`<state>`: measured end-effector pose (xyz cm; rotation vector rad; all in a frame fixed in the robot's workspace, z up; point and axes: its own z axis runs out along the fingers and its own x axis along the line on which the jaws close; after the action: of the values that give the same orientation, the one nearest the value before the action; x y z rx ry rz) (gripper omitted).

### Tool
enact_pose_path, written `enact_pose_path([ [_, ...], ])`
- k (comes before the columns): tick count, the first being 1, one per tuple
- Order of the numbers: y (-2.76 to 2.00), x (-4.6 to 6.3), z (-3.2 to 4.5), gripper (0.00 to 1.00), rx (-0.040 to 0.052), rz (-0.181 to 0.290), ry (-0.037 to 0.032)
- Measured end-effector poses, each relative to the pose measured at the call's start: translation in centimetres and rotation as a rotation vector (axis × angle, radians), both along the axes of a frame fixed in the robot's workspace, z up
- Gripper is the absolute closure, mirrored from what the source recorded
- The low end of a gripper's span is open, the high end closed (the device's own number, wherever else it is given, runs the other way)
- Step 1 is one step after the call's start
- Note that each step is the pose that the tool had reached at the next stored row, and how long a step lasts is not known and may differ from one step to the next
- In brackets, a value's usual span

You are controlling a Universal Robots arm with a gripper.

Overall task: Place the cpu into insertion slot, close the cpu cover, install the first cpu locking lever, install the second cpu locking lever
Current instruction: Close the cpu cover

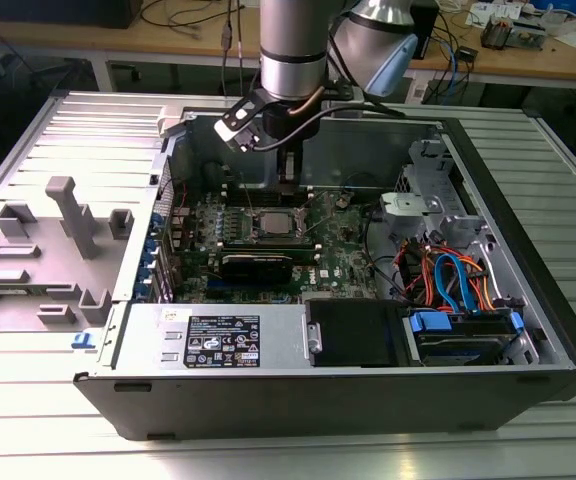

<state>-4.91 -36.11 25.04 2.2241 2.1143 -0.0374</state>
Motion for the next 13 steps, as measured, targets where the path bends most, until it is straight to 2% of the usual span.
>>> enact_pose_path([
  [5, 0.01, 0.3, 0.6, 0.89, 0.0003, 0.0, -0.0001],
  [9, 0.0, 2.2, 0.62, 0.89, 0.0004, 0.001, 0.0045],
  [13, 0.01, 2.5, 0.62, 0.89, 0.0008, 0.04, 0.0045],
])
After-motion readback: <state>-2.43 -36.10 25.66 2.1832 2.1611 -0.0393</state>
